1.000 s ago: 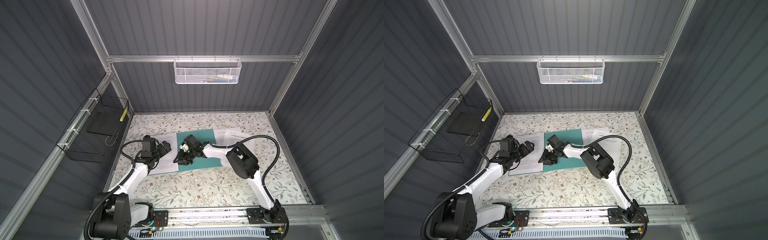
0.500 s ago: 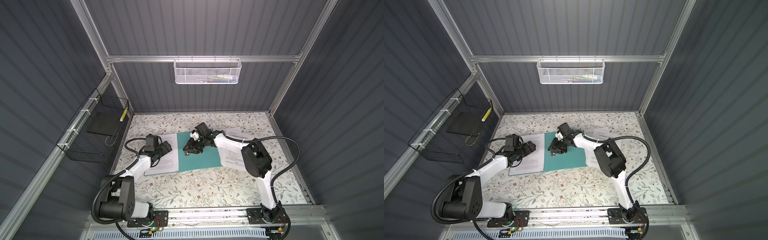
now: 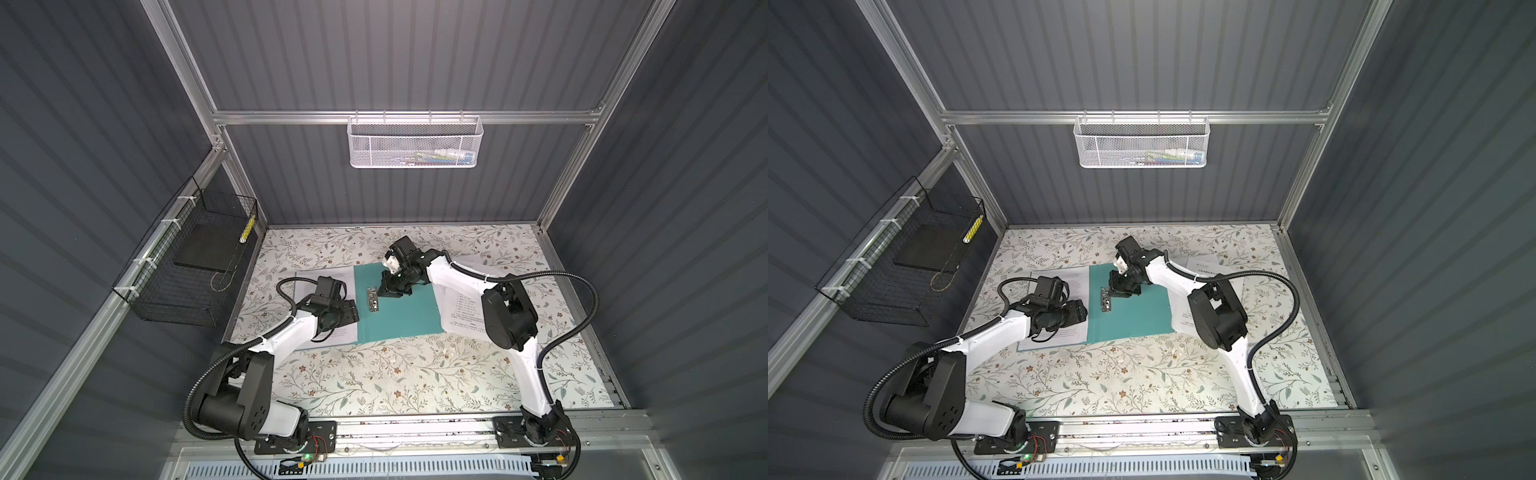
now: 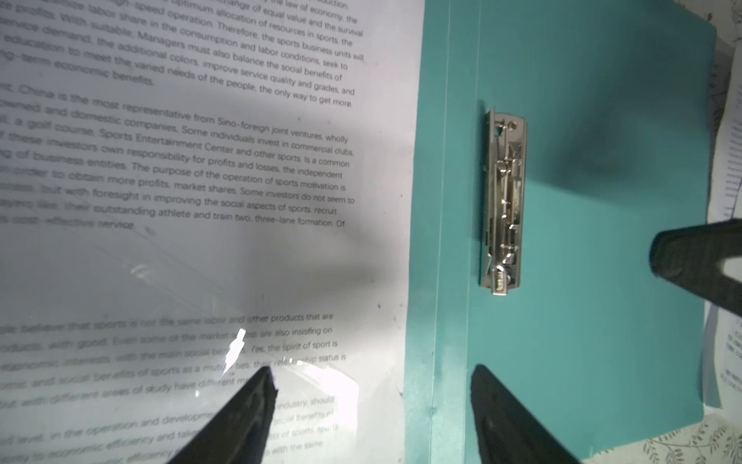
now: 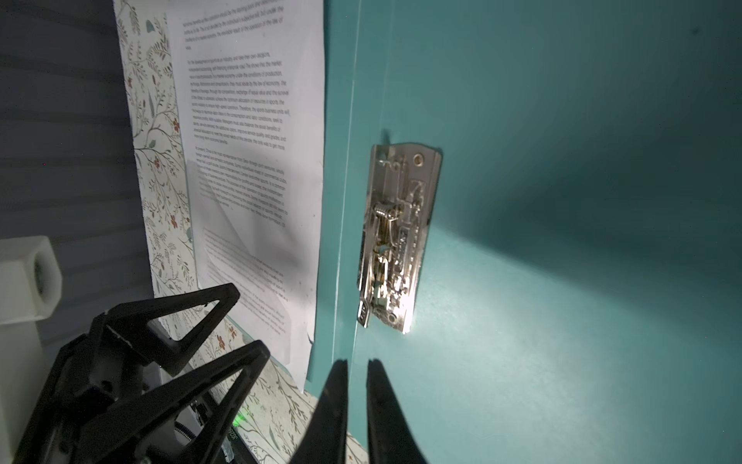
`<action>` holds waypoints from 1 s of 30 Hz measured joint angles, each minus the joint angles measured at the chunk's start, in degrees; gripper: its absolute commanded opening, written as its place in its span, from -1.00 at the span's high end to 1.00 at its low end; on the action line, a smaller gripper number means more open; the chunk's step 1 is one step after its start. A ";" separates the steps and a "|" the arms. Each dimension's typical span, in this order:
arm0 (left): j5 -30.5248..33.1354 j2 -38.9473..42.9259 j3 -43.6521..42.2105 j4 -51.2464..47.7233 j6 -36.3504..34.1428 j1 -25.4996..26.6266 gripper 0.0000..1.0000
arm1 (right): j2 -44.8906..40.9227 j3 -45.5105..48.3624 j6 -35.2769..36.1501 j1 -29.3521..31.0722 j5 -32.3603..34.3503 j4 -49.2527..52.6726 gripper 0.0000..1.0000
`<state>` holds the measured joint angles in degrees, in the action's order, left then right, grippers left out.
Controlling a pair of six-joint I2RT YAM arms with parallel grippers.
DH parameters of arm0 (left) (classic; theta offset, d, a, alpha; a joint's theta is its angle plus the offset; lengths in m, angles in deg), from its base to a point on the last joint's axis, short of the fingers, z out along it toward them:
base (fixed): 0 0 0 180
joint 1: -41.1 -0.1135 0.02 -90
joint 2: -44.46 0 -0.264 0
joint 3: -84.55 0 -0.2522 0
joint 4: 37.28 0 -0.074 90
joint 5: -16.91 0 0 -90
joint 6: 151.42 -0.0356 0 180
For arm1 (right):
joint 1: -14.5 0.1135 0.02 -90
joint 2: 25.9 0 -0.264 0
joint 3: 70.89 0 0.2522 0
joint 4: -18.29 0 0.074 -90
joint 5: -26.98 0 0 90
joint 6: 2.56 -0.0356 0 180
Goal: Put the files into the folder
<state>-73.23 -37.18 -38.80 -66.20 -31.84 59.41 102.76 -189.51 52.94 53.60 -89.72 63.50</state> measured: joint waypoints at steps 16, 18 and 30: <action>-0.52 9.01 -6.71 1.01 0.83 -0.13 -0.55 | 0.04 5.09 -3.96 1.31 -3.98 -4.46 0.62; -0.50 9.05 -7.39 1.09 1.16 -0.13 -0.57 | 0.09 5.25 -4.39 1.55 -4.28 -4.79 0.60; -1.29 8.96 -9.99 3.89 4.31 -0.13 -0.46 | 1.11 5.27 -6.27 1.55 -5.11 -6.75 0.60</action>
<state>-74.52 -28.22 -48.79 -62.31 -27.53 59.28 103.88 -184.25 46.67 55.15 -94.84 56.74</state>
